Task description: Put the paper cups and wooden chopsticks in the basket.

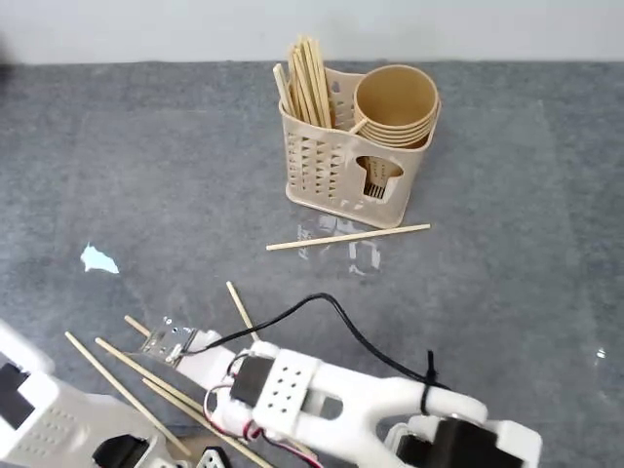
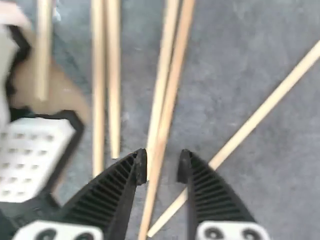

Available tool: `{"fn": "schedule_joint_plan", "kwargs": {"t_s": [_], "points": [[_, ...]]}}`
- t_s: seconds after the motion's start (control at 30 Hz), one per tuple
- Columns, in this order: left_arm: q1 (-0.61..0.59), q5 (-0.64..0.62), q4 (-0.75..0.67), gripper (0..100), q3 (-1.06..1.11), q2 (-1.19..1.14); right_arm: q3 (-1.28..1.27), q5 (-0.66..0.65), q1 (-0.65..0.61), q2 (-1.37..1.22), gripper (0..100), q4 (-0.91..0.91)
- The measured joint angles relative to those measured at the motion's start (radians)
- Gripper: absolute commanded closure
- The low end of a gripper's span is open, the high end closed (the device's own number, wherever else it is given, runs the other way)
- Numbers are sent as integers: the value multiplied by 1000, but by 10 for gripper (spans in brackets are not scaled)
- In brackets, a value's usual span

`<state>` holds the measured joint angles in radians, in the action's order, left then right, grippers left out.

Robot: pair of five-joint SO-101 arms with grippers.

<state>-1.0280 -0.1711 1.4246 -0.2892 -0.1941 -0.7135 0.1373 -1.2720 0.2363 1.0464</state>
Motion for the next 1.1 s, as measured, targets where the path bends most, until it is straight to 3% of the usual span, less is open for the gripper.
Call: {"fn": "schedule_joint_plan", "kwargs": {"t_s": [0.47,1.1], "points": [[0,0,0,985,0,0,-58,146,-175,29,991,6],[0,0,0,985,0,0,-87,288,-232,29,991,6]]}}
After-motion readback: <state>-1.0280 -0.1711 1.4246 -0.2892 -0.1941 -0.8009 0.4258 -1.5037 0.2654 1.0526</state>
